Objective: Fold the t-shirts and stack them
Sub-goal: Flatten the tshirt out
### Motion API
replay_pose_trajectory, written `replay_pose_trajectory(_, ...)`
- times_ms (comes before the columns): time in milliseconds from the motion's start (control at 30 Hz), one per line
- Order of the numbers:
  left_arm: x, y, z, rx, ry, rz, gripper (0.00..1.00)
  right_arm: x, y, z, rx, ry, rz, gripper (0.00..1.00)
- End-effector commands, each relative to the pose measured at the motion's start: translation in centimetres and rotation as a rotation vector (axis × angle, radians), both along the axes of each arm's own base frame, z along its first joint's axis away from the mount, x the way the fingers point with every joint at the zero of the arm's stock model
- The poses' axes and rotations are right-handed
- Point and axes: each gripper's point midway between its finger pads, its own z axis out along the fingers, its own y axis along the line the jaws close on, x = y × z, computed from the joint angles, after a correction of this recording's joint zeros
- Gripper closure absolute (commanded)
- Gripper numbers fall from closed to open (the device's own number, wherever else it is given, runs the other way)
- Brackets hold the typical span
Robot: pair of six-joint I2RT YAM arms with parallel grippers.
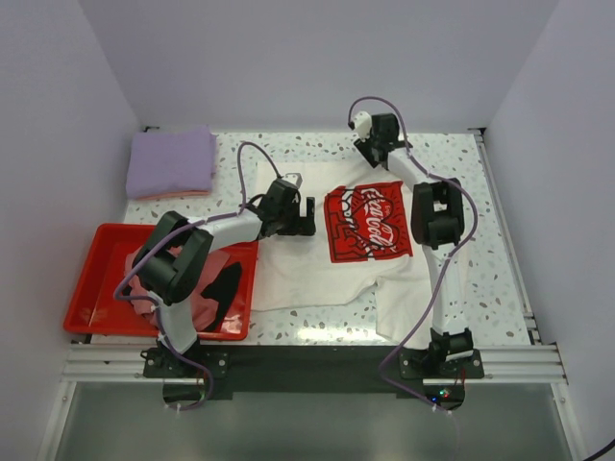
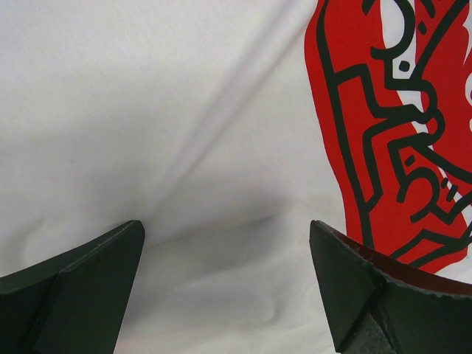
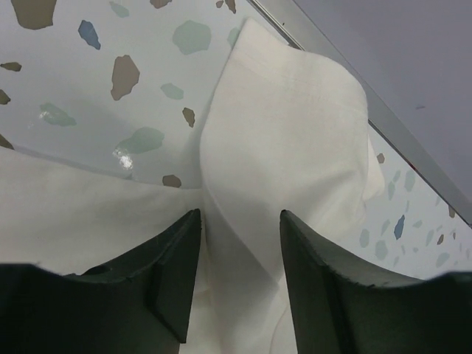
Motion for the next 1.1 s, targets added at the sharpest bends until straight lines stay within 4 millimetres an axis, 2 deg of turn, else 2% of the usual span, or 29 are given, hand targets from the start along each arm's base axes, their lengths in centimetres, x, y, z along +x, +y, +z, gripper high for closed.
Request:
replay_pose_trajectory(0, -3.4, 2.1, -3.9, 0.072, 0.157, 0.013, 0.00, 1.9, -0.6, 3.0, -0.026, -0.106, -0.030, 0.51)
replay_pose_trajectory(67, -3.5, 2.2, -4.1, 0.075, 0.164, 0.014, 0.00, 2.1, -1.0, 3.4, -0.025, -0.124, -0.056, 0.60)
replay_pose_trajectory(200, -3.6, 2.4, -4.2, 0.081, 0.167, 0.017, 0.00, 2.9, -1.8, 5.6, -0.021, -0.193, -0.116, 0.75)
replay_pose_trajectory(233, -3.7, 2.4, -4.2, 0.081, 0.169, 0.017, 0.00, 3.0, -1.8, 5.9, -0.016, -0.200, -0.128, 1.00)
replay_pose_trajectory(300, -3.7, 2.6, -4.3, 0.089, 0.171, 0.022, 0.00, 3.3, -2.7, 6.7, -0.022, -0.235, -0.174, 1.00)
replay_pose_trajectory(433, -3.9, 2.9, -4.4, 0.096, 0.174, 0.030, 0.00, 3.3, -3.4, 7.1, -0.005, -0.246, -0.215, 1.00)
replay_pose_trajectory(533, -4.2, 3.1, -4.5, 0.102, 0.180, 0.035, 0.00, 3.4, -4.8, 7.4, 0.007, -0.258, -0.261, 1.00)
replay_pose_trajectory(700, -4.5, 3.4, -4.5, 0.109, 0.188, 0.042, 0.00, 3.6, -8.9, 7.8, 0.040, -0.280, -0.378, 1.00)
replay_pose_trajectory(767, -4.5, 3.4, -4.6, 0.108, 0.190, 0.044, 0.00, 3.7, -10.9, 6.9, 0.071, -0.266, -0.428, 1.00)
replay_pose_trajectory(800, -4.6, 3.5, -4.6, 0.109, 0.193, 0.045, 0.00, 3.9, -11.6, 7.2, 0.084, -0.277, -0.447, 1.00)
replay_pose_trajectory(900, -4.6, 3.5, -4.6, 0.109, 0.192, 0.048, 0.00, 4.1, -14.2, 6.2, 0.100, -0.274, -0.496, 1.00)
replay_pose_trajectory(1033, -4.4, 3.1, -4.3, 0.092, 0.188, 0.039, 0.00, 4.4, -16.5, 4.8, 0.082, -0.278, -0.524, 1.00)
replay_pose_trajectory(1067, -4.4, 3.0, -4.3, 0.092, 0.188, 0.037, 0.00, 4.5, -16.4, 4.6, 0.081, -0.278, -0.522, 1.00)
